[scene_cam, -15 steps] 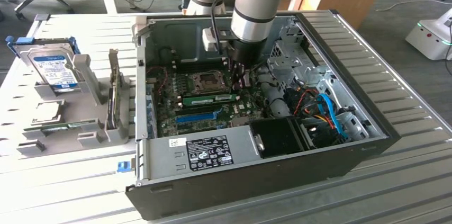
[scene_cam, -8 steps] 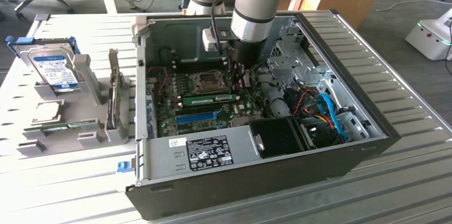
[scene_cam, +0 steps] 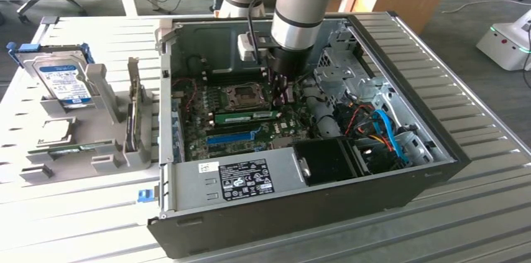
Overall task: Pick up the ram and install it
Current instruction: 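Press down the ram until it locks into place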
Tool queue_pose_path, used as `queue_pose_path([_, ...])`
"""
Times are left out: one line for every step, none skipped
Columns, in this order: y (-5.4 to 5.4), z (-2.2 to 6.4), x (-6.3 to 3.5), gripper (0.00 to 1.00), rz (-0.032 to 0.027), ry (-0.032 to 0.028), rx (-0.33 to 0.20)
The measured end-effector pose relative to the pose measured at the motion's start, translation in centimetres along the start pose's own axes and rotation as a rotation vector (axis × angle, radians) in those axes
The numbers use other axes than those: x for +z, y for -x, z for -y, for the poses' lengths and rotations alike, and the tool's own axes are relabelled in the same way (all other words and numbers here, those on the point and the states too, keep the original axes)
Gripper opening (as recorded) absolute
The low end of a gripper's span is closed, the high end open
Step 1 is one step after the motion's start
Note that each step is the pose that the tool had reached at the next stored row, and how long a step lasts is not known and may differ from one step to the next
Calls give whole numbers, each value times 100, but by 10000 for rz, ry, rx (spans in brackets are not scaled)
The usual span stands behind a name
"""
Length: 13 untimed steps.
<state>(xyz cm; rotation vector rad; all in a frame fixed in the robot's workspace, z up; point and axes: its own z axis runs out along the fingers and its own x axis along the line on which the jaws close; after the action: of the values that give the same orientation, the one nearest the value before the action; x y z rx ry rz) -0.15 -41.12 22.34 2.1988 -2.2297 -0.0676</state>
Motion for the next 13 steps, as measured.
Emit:
queue_pose_path([0, 0, 0, 11, 0, 0, 0])
queue_pose_path([0, 0, 3, 11, 0, 0, -1])
queue_pose_path([0, 0, 3, 11, 0, 0, 0])
queue_pose_path([0, 0, 3, 11, 0, 0, 0])
queue_pose_path([0, 0, 3, 11, 0, 0, 0])
queue_pose_path([0, 0, 3, 11, 0, 0, 0])
queue_pose_path([0, 0, 3, 11, 0, 0, 0])
queue_pose_path([0, 0, 3, 11, 2, 0, 0])
queue_pose_path([1, 0, -1, 11, 4, -1, 0])
queue_pose_path([2, 0, -7, 11, 10, -1, 0])
queue_pose_path([1, -1, -19, 11, 3, -1, 0])
queue_pose_path([1, -1, -36, 11, -5, 0, 1])
queue_pose_path([1, -2, -51, 11, -5, 0, 0])
